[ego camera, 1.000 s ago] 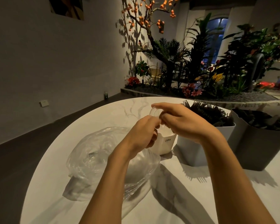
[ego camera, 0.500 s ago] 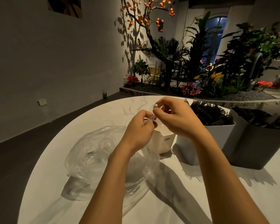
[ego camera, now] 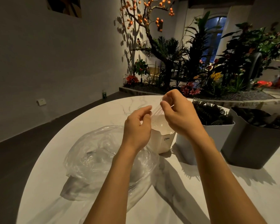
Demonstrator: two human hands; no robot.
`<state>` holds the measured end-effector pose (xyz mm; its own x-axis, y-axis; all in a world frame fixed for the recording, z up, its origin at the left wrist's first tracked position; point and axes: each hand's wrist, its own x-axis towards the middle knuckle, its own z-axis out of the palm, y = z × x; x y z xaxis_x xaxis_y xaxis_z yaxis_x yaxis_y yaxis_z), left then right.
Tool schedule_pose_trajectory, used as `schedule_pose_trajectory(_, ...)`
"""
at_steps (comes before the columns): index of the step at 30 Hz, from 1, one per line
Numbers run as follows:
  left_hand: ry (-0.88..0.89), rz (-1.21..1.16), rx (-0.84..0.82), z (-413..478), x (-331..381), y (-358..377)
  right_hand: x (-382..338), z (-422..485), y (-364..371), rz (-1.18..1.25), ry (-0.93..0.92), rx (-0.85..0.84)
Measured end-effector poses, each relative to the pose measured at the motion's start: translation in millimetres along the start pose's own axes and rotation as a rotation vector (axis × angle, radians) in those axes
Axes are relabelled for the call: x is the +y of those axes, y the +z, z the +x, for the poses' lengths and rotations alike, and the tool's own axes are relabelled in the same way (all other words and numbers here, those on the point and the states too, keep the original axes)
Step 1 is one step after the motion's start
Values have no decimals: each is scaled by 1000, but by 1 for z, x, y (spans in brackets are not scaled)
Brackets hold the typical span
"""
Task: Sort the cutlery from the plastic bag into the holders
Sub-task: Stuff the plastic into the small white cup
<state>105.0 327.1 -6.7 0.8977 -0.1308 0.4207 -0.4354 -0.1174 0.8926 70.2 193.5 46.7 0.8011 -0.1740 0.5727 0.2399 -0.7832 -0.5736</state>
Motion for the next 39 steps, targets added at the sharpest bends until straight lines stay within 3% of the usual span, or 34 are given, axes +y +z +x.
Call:
schedule_pose_trajectory(3,-55,48,97,2,-6,-2,3,-1,2,-106,-17,-30)
schedule_pose_trajectory(8,-98,130,-16,2,-15,-2,5,-6,13,-213,37,-312)
schedule_pose_trajectory(11,-87,174,-47,2,-16,0,8,-7,20,-240,48,-369)
schedule_pose_trajectory(27,-85,221,-153,-6,-10,4,18,-8,36,-437,76,-409)
schedule_pose_trajectory(34,-89,221,-148,-7,-9,4,19,-5,33,-352,39,-188)
schedule_pose_trajectory(39,-73,196,-129,-6,-8,4,19,0,33,-284,20,-141)
